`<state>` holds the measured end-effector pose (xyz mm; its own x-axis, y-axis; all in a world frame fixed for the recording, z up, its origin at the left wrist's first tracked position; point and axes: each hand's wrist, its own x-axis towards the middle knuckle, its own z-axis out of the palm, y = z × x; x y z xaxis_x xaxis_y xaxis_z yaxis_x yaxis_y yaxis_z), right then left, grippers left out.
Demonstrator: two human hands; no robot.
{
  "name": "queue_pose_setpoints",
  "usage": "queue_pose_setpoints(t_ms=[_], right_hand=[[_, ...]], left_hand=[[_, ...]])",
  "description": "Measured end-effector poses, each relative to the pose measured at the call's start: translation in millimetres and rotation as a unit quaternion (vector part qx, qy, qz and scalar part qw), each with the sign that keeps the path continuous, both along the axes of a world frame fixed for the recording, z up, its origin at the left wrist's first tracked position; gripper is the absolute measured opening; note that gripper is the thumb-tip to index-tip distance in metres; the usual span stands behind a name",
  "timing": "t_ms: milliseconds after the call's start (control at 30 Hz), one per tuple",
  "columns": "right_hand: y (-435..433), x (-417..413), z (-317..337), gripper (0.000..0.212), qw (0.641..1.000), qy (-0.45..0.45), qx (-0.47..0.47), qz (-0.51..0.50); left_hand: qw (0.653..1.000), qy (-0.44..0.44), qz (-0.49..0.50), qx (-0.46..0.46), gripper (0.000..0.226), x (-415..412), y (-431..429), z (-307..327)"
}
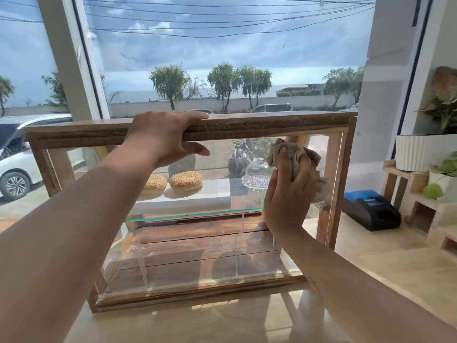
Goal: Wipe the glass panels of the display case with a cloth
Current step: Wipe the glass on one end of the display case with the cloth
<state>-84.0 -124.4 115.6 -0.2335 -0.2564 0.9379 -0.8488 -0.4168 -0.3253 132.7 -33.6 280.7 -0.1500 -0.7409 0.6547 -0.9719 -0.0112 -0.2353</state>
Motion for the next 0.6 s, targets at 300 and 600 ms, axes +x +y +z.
queue_pose_setpoints(t_ms=[300, 600], right_hand=[[5, 30, 12, 0.047, 0.974, 0.189, -0.114, 0.049], [-9, -21, 21, 0.046, 0.864, 0.466, -0.191, 0.026]], left_hand=[[1.000, -0.004, 0.006, -0.002, 0.075, 1, -2, 2], [1.000, -0.005, 0.005, -0.005, 0.069, 9, 0, 1]])
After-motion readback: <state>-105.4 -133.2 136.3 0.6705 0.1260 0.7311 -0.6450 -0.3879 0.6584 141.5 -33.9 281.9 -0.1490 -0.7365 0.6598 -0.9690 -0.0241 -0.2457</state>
